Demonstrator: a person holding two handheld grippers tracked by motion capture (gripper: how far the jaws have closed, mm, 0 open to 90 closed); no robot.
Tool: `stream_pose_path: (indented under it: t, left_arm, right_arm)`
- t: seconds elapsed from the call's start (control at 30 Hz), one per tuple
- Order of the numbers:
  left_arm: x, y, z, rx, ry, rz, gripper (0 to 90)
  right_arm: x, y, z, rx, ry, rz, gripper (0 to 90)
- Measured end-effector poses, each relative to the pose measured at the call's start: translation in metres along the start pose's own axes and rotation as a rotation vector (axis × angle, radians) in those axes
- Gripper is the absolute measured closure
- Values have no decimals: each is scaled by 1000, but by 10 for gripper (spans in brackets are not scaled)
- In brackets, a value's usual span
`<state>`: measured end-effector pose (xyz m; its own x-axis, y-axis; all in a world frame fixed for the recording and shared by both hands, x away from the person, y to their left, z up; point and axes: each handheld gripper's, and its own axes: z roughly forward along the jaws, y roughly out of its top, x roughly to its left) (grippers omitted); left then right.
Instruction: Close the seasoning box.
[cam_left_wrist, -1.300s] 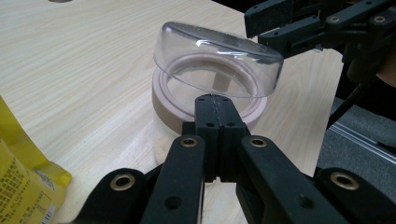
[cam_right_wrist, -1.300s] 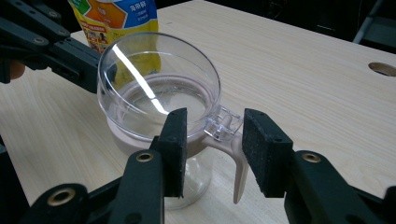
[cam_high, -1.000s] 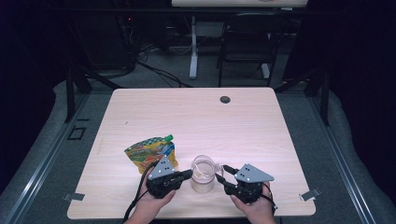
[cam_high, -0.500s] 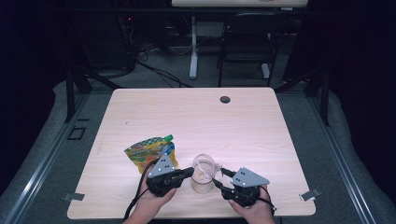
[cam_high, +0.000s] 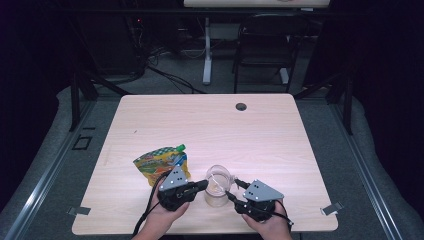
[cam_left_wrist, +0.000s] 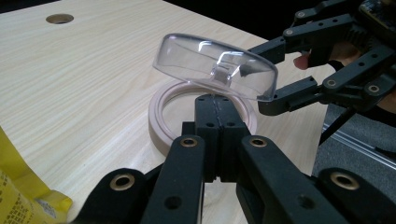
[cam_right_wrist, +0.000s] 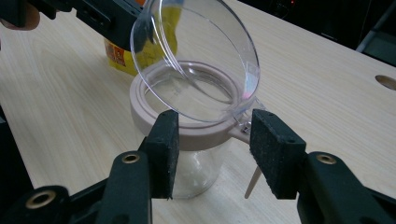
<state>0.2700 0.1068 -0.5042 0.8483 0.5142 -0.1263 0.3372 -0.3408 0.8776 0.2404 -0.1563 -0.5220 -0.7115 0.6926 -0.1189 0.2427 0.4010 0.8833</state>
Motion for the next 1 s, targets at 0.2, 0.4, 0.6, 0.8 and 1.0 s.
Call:
stream_pose_path:
  t: [0.2,0.4,0.6,0.8,1.0]
  left_arm:
    - [2,-3,1,4,9,-6,896]
    - [3,-6,3,1,6,-9,897]
    - [3,-8,6,15,3,-7,897]
    - [3,-9,7,25,7,-9,897]
    - [4,-11,8,26,3,-12,897]
  right_arm:
    - [1,1,0,-1,0,-5,527]
    - [1,1,0,-3,-6,-17,550]
    - [0,2,-2,-9,-5,-11,561]
    - [0,2,-2,-13,-2,-8,569]
    - [-1,2,-3,-12,-8,-7,583]
